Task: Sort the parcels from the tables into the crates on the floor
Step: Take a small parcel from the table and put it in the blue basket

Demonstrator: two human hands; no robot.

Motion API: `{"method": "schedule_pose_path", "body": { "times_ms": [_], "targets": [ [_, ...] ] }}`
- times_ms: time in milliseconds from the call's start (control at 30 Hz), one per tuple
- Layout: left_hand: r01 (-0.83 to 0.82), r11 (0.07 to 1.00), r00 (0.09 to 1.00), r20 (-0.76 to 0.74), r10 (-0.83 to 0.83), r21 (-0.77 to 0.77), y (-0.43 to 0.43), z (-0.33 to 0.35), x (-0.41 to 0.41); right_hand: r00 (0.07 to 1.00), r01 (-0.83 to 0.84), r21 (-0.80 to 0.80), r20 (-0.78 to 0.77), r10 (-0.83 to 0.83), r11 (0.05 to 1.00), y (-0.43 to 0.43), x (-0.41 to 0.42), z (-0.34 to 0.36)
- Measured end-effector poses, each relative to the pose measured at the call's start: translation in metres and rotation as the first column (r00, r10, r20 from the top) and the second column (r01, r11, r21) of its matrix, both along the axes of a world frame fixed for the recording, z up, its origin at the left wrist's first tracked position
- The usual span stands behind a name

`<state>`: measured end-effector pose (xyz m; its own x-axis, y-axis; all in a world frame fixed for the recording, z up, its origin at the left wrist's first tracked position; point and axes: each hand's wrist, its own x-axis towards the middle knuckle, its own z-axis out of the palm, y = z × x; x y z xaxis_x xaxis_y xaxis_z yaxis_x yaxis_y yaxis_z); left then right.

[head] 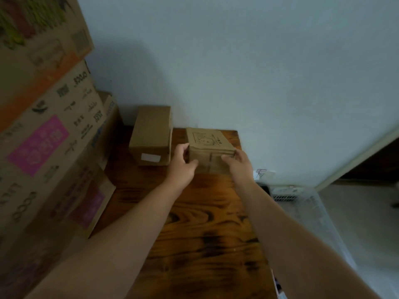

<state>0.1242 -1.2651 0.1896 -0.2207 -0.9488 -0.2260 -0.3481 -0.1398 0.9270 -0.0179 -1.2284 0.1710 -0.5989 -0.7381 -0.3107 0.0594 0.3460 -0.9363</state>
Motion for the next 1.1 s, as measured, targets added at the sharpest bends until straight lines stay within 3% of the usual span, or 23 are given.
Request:
{"method": "schedule_pose_path", "body": {
  "times_ms": [267,433,633,733,833,933,1000,1100],
  "targets": [
    [0.025,0.996,0.995,-0.094,-0.033,-0.091,0.064,0.024,0.063,0.996,-0.067,-0.213,-0.065,0.054,0.975,0.087,0.047,0.039],
    [0.014,0.999,0.990,-0.137,-0.019,-0.039,0.088,0.037,0.088,0.951,-0.253,-0.144,-0.220,0.218,0.957,0.123,0.063,0.045],
    [0.029,1.000,0.987,-0.158,-0.030,-0.007,0.097,0.057,0.097,0.930,-0.246,-0.115,-0.307,0.201,0.962,0.136,0.061,0.056],
    [0.093,0.994,0.968,-0.241,-0.077,0.058,0.105,0.067,0.099,0.967,-0.227,-0.199,-0.160,0.197,0.953,0.138,0.053,0.065],
    [0.219,0.976,0.954,-0.211,-0.211,0.013,0.109,0.069,0.098,0.984,-0.155,-0.273,0.044,0.173,0.950,0.142,0.043,0.076],
    [0.324,0.945,0.921,-0.240,-0.307,0.033,0.113,0.068,0.091,0.993,-0.063,-0.236,0.080,0.084,0.970,0.137,0.039,0.077],
    [0.329,0.943,0.918,-0.251,-0.307,0.046,0.118,0.064,0.086,0.994,-0.047,-0.185,0.086,0.064,0.982,0.135,0.042,0.082],
    [0.246,0.966,0.929,-0.305,-0.211,0.078,0.119,0.058,0.087,0.962,-0.163,-0.182,0.188,0.197,0.970,0.134,0.040,0.082]
  ]
}}
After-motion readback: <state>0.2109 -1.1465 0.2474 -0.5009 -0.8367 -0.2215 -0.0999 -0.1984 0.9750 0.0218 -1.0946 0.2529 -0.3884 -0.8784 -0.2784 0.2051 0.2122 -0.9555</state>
